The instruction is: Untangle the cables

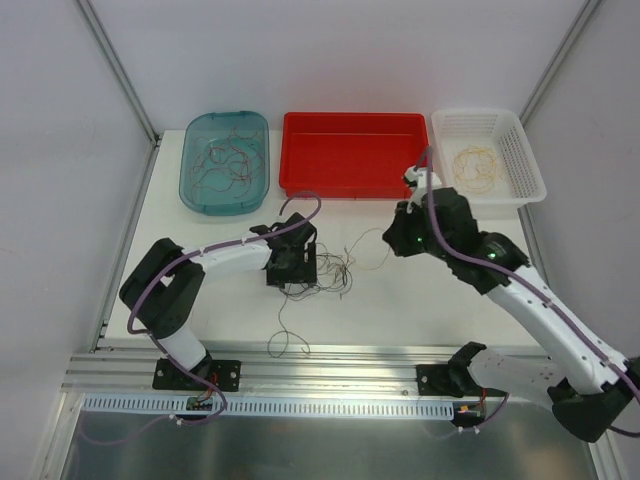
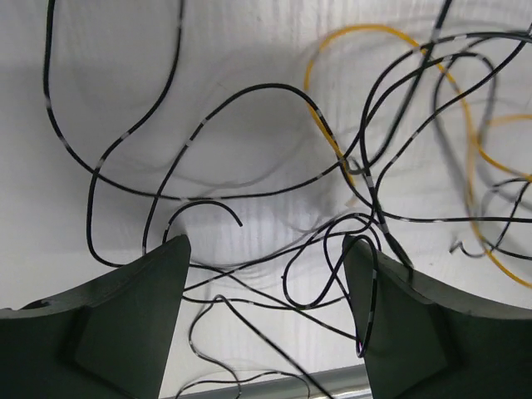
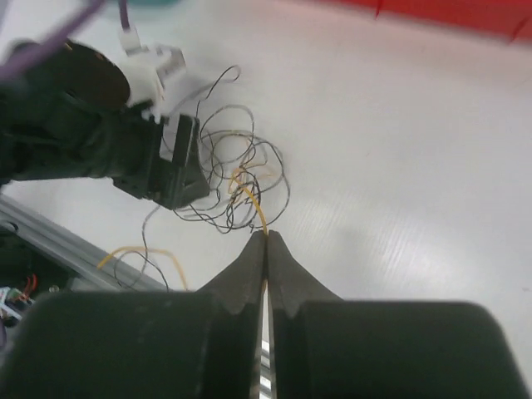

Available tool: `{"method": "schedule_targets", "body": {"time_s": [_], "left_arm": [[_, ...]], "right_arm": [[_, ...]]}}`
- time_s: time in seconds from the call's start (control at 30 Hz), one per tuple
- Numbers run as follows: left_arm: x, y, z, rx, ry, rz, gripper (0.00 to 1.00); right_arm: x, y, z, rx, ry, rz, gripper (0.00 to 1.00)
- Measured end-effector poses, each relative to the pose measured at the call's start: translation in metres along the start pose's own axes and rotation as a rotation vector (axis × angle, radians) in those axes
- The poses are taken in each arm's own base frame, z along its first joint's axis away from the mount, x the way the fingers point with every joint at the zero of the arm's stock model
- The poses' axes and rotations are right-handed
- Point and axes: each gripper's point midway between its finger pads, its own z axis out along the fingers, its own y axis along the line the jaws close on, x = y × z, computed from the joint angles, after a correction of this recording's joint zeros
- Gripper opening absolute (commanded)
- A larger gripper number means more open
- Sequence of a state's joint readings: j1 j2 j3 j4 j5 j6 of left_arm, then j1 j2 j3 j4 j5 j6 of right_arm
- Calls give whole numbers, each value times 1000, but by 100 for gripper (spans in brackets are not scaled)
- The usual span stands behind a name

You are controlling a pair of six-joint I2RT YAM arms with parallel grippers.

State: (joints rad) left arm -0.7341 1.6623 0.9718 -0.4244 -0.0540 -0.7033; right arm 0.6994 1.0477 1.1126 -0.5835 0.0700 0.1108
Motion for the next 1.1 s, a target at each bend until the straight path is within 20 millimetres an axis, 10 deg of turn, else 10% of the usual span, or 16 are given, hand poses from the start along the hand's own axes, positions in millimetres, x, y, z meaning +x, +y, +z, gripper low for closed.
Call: {"method": "schedule_targets", "body": {"time_s": [0.43,1.1], "left_arm": [[-18,52,-5,-47,-47,-130,75],[-36,141,-13,-213,-94,-302,76]], "right_arm": [[-128,-41,-192,208,-483,-113,1],[-165,-82,-339,457,-874,-85,1]]}}
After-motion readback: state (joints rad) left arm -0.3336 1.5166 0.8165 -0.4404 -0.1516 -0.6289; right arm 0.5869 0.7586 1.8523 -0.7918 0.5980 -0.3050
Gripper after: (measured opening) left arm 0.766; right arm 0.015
